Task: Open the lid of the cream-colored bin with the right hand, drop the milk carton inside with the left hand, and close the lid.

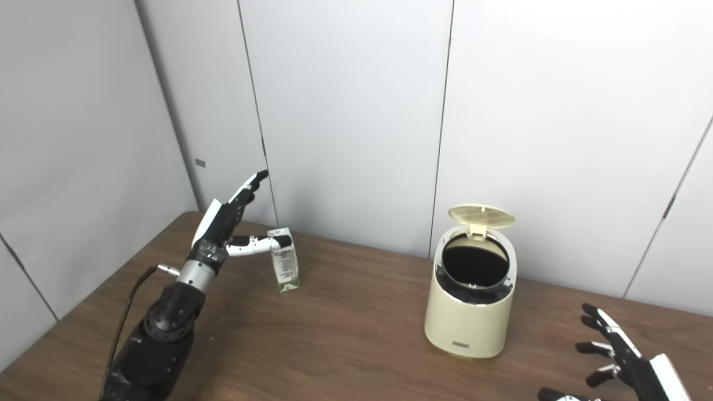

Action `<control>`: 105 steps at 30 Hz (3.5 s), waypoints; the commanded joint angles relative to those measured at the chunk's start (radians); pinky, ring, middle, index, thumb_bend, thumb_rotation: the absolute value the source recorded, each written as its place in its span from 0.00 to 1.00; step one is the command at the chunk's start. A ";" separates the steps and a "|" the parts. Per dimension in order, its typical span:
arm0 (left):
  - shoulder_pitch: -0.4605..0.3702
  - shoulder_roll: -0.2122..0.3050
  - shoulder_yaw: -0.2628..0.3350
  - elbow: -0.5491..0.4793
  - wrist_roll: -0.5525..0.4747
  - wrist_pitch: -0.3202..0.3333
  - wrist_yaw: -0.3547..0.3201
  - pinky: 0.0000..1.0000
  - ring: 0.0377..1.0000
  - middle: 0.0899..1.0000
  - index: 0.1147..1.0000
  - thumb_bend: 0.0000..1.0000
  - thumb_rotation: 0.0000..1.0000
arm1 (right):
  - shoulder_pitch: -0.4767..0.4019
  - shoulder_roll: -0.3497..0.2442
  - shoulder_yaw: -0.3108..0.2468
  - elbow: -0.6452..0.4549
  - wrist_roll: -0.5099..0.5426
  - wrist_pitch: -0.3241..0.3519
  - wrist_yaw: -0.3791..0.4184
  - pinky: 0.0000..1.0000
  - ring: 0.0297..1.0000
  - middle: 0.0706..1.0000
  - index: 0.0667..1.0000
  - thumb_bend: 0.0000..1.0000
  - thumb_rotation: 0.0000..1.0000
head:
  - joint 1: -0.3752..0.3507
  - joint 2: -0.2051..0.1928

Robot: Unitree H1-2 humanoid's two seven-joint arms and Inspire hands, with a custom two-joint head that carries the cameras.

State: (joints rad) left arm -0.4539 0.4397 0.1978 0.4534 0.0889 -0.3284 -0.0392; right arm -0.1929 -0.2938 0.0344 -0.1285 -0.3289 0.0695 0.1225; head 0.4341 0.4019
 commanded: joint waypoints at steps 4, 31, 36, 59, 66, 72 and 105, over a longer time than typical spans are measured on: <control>-0.030 0.027 0.002 -0.001 -0.017 -0.006 0.011 1.00 1.00 1.00 1.00 0.97 0.28 | -0.025 -0.018 -0.013 -0.040 0.008 -0.001 -0.001 0.46 0.73 0.88 0.90 0.83 0.34 | -0.001 0.004; 0.014 0.003 -0.053 0.042 0.084 0.109 0.110 0.84 0.88 0.91 0.99 0.90 0.27 | 0.003 -0.030 -0.017 -0.064 0.007 0.020 0.005 0.47 0.74 0.88 0.90 0.85 0.38 | -0.009 0.021; 0.010 -0.002 -0.060 0.066 0.080 0.109 0.116 0.81 0.87 0.89 0.97 0.91 0.27 | 0.009 -0.028 -0.014 -0.076 0.007 0.030 0.002 0.46 0.73 0.88 0.89 0.85 0.39 | -0.013 0.027; -0.030 -0.031 -0.096 0.153 0.055 0.135 0.112 0.67 0.77 0.80 0.88 0.86 0.19 | 0.042 -0.024 -0.014 -0.153 -0.003 0.112 0.002 0.49 0.73 0.90 0.89 0.82 0.29 | -0.040 0.036; -0.052 -0.062 -0.093 0.176 0.082 0.113 0.206 0.44 0.49 0.51 0.55 0.80 0.10 | 0.050 -0.024 -0.013 -0.157 0.000 0.117 0.002 0.53 0.74 0.89 0.89 0.81 0.30 | -0.040 0.036; -0.068 -0.082 -0.092 0.208 0.095 0.071 0.283 0.33 0.38 0.41 0.43 0.53 0.00 | 0.053 -0.029 -0.013 -0.133 0.001 0.086 -0.005 0.53 0.75 0.90 0.89 0.80 0.34 | -0.039 0.039; 0.007 -0.172 -0.118 -0.292 0.080 0.153 0.187 0.37 0.40 0.42 0.42 0.52 0.00 | 0.025 0.000 -0.022 -0.124 0.042 0.119 0.001 0.61 0.77 0.93 0.90 0.75 0.13 | -0.167 0.047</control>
State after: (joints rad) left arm -0.4087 0.2631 0.0790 0.2090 0.1792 -0.1653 0.1476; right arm -0.1351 -0.2885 0.0234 -0.2122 -0.2992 0.1962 0.1268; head 0.2838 0.4464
